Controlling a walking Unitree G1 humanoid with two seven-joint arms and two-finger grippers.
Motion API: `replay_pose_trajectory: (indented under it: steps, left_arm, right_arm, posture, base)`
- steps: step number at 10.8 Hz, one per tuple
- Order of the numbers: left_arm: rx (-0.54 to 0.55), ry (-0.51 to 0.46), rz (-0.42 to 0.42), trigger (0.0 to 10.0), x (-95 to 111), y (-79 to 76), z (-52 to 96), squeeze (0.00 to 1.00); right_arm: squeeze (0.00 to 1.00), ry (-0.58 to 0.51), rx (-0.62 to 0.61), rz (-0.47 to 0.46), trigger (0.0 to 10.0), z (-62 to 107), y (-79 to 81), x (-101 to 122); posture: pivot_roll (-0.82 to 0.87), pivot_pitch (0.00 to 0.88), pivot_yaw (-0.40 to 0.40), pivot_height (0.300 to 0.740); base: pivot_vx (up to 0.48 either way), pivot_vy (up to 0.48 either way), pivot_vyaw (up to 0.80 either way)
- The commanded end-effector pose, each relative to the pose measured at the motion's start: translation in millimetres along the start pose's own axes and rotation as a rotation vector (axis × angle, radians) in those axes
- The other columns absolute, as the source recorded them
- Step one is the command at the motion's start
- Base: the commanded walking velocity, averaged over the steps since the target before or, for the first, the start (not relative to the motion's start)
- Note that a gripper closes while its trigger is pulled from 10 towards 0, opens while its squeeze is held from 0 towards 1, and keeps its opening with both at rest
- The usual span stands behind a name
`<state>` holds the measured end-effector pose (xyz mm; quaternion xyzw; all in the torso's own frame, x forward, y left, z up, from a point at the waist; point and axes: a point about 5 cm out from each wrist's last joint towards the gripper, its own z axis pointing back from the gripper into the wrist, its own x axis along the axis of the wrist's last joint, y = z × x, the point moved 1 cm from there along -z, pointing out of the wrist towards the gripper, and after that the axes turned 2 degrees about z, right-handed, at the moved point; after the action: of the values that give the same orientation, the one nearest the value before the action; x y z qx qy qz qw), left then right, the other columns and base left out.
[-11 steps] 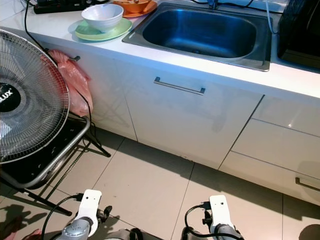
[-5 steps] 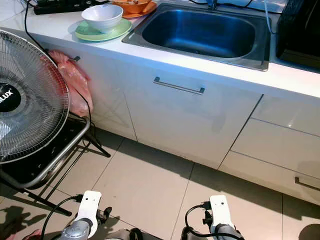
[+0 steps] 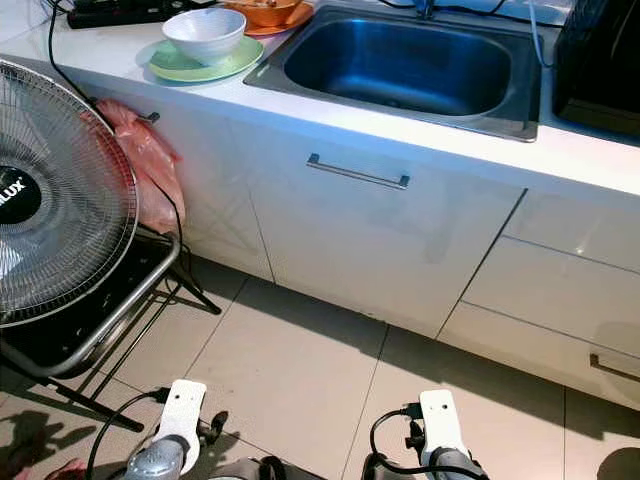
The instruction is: Kitchen organization
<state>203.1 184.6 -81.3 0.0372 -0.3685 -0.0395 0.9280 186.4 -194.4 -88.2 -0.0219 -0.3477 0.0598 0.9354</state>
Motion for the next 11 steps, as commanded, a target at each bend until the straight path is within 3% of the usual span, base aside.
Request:
replay_pose_trajectory:
  steps: [1, 11]
  left_arm:
    - [0.012, 0.002, 0.002, 10.0, -2.1, 1.4, 0.8, 0.00]
    - [0.015, 0.004, -0.015, 10.0, -3.3, 5.2, 1.3, 0.00]
  right_arm:
    - [0.00, 0.022, -0.003, -0.010, 10.0, 1.0, -1.2, -4.7]
    - [0.00, 0.026, 0.005, -0.004, 10.0, 1.1, 1.0, -6.0]
  posture:
    - [-0.05, 0.136, 0.041, 0.740]
    - [-0.05, 0.102, 0.044, 0.740]
  base:
    - [0.000, 0.000, 0.00]
    - [0.000, 0.000, 0.00]
